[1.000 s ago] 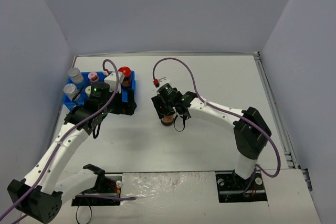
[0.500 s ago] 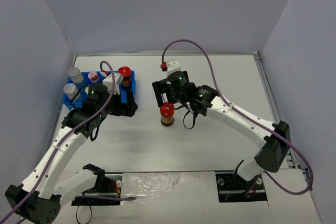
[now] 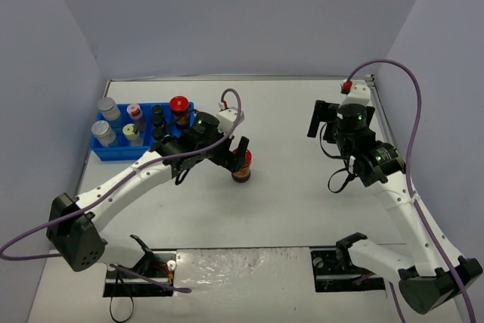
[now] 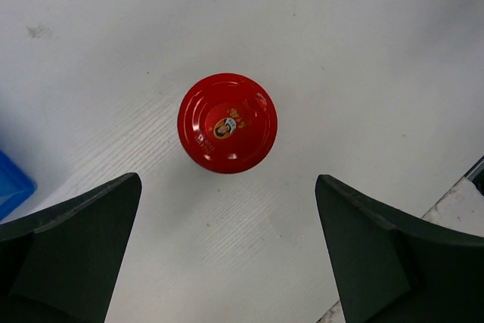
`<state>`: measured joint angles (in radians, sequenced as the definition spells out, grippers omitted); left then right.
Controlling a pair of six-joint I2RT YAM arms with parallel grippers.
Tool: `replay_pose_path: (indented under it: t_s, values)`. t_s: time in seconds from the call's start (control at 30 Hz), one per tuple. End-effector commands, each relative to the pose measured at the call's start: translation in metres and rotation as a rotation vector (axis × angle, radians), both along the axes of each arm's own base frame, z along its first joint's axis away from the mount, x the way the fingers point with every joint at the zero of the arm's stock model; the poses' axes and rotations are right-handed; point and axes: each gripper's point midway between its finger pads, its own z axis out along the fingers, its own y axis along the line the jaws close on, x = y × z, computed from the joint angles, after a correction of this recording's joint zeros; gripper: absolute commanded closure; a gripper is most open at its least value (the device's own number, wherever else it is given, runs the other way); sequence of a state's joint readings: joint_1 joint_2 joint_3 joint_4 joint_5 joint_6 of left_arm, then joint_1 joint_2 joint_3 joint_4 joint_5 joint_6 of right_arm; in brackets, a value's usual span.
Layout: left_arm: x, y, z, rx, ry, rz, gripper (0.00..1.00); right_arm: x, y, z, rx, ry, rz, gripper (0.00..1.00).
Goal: Organize the condiment bottles
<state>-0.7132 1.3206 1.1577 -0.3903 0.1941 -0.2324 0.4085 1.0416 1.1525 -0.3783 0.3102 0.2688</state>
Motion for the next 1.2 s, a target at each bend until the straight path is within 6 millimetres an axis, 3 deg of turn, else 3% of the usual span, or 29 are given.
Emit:
replay_pose_path:
  t_s: [0.0,0.33,0.63,0.73,0.93,1.07,1.17]
  values:
    - [0.019,-0.036,0.021,-0.023,-0.107,-0.096,0.03,-0.009,-0.011,0.004,0.043,-0.035,-0.025,0.0]
    - [0.033,-0.052,-0.034,0.095,-0.047,-0.12,0.03,-0.027,-0.019,-0.005,0.052,-0.028,-0.032,0.0]
    - [0.037,-0.056,-0.065,0.149,0.002,-0.094,0.06,-0.026,-0.015,-0.01,0.066,-0.012,-0.017,0.0]
    - [0.041,-0.054,-0.067,0.155,0.004,-0.062,0.26,-0.027,-0.014,-0.01,0.07,-0.011,-0.013,0.0]
    - [0.04,-0.049,-0.052,0.126,-0.026,-0.024,0.7,-0.027,-0.012,-0.016,0.078,0.003,-0.009,0.0]
    - [0.038,-0.036,-0.032,0.099,-0.06,0.016,0.87,-0.026,-0.009,-0.02,0.086,0.018,-0.002,0.0]
    - [0.047,-0.011,-0.003,0.069,-0.095,0.116,0.97,-0.023,-0.007,-0.021,0.091,0.022,0.003,0.0]
